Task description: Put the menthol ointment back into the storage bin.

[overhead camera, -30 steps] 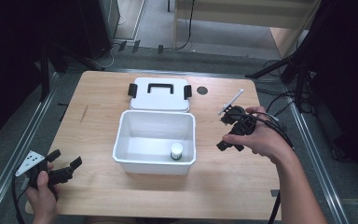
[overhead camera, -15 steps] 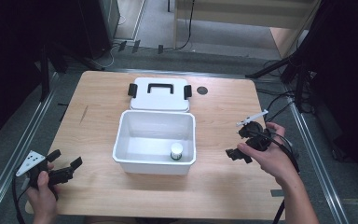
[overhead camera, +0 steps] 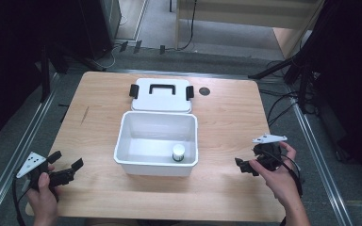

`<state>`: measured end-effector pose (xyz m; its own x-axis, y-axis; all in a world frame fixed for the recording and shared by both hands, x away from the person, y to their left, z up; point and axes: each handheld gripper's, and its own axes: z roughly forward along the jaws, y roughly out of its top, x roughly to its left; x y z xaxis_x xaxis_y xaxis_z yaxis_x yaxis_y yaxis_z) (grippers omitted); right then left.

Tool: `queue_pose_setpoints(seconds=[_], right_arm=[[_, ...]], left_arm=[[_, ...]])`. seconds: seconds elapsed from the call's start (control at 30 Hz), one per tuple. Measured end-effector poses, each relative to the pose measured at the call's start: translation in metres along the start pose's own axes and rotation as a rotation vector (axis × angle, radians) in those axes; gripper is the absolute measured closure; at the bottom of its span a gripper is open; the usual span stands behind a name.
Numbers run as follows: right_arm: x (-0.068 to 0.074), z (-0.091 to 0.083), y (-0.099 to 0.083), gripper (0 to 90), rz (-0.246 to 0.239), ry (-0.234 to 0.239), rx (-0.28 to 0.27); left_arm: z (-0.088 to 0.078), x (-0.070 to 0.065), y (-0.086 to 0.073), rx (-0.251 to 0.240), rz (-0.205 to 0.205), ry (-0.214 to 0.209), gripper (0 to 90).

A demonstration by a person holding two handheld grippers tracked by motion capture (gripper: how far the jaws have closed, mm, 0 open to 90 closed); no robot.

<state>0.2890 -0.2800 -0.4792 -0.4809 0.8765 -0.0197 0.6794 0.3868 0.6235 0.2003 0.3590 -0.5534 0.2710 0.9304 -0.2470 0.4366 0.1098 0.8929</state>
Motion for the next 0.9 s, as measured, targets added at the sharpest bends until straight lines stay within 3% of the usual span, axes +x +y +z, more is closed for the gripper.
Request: queue_pose_setpoints(seconds=[0.4, 0.9], right_arm=[[-0.017, 0.009, -0.053, 0.0, 0.089, -0.029, -0.155], [-0.037, -0.005, -0.099, 0.0, 0.196, -0.072, -0.289]], left_arm=[[0.000, 0.000, 0.000, 0.002, 0.004, 0.002, 0.1], [0.000, -0.001, 0.000, 0.003, 0.011, 0.004, 0.1]])
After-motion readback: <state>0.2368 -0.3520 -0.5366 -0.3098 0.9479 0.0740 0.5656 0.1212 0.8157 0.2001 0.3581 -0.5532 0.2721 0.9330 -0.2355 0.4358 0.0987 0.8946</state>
